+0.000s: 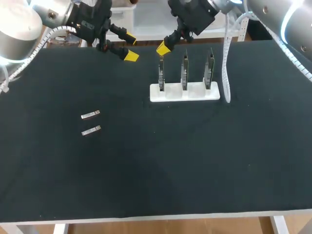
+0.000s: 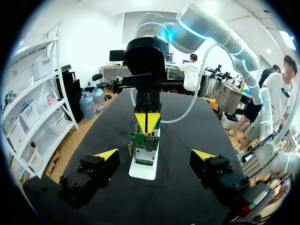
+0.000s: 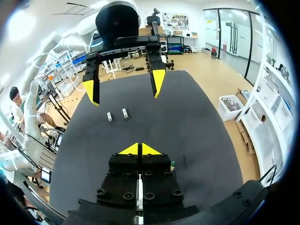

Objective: Pick up the optical module with the left hand, and insert it into the network port with the right hand.

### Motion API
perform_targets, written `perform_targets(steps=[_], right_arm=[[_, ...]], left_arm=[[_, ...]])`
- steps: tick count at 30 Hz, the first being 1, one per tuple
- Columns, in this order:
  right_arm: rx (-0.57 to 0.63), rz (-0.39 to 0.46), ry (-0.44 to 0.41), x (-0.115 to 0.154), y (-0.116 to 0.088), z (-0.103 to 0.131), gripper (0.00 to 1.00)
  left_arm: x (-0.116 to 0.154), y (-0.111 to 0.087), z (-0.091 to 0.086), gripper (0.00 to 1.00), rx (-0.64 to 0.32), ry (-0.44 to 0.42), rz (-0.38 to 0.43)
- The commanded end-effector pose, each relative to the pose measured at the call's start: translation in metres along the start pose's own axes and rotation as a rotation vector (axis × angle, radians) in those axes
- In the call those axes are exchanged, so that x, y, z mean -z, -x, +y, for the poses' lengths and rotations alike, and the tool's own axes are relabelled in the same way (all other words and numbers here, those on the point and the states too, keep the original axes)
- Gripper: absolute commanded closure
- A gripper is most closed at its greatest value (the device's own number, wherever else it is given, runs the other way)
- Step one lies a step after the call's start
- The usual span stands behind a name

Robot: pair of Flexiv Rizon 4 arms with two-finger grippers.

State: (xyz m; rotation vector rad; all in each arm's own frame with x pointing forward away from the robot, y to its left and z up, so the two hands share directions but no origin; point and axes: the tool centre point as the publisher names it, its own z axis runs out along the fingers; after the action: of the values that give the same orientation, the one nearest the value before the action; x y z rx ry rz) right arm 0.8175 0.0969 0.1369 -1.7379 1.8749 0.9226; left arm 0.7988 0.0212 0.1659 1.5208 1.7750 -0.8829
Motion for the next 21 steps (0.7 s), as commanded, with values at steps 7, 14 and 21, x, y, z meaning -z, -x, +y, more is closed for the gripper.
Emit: perform_targets(steps=[7, 14, 21], right_arm=[[-0.003, -0.003, 0.558, -0.012, -0.012, -0.012, 1.0], [-0.004, -0.017, 0.546, -0.006, -0.007, -0.013, 1.0], [-0.003, -0.032, 0.533, 0.0, -0.002, -0.013, 1.0]], left_arm=[[0.0, 0.0, -0.001, 0.0, 0.001, 0.004, 0.002], [0.0, 0.0, -0.001, 0.0, 0.001, 0.004, 0.002], [0.0, 0.0, -0.001, 0.0, 0.001, 0.004, 0.002]])
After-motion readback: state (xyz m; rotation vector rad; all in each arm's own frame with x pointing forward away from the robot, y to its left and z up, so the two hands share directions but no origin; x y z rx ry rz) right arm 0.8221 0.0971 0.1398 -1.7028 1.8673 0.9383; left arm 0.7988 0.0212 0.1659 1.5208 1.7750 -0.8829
